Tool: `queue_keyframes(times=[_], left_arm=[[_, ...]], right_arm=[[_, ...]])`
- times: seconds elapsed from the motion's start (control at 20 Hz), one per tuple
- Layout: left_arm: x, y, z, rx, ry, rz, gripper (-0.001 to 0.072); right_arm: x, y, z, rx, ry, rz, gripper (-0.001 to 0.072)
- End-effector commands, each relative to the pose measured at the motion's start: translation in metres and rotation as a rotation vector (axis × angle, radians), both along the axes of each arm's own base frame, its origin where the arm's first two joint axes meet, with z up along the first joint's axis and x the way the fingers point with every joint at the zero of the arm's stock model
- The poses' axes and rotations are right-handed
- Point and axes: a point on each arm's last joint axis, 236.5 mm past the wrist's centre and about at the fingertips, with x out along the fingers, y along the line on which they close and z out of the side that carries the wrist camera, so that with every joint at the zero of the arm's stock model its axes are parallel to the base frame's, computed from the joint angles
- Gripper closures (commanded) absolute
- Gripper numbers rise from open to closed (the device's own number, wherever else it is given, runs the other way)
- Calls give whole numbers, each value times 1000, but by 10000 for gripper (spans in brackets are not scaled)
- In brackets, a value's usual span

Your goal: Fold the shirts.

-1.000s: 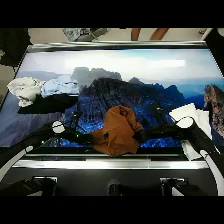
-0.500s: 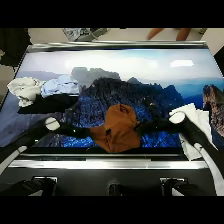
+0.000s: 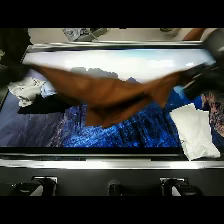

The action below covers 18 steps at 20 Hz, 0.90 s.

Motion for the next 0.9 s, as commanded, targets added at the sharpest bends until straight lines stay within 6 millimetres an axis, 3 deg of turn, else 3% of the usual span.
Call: queue_keyframes(times=[0.0, 0.1, 0.15, 0.3, 0.45, 0.6, 0.7, 0.75, 0.85], left_arm=[[-67, 53, 143, 43, -344, 179, 688], [-88, 67, 161, 36, -392, 242, 688], [-94, 71, 158, 28, -375, 259, 688], [-101, 66, 130, 37, -253, 241, 687], [-97, 60, 78, 57, -58, 197, 687], [-80, 61, -2, 45, 169, 170, 684], [-66, 55, -77, 4, 362, 121, 685], [-63, 50, -125, -9, 483, 92, 684], [-69, 38, -232, -30, 761, 34, 684]], right_arm=[[-66, -42, 110, -74, -302, -178, 672], [-90, -43, 112, -17, -290, -204, 672], [-99, -43, 109, -4, -273, -209, 672], [-118, -43, 108, -9, -268, -211, 672], [-115, -52, 89, -45, -187, -239, 672], [-81, -64, 56, -41, -59, -290, 672], [-32, -68, 15, 13, 59, -320, 672], [0, -68, -23, 33, 144, -328, 672], [54, -54, -119, 99, 364, -301, 672]])
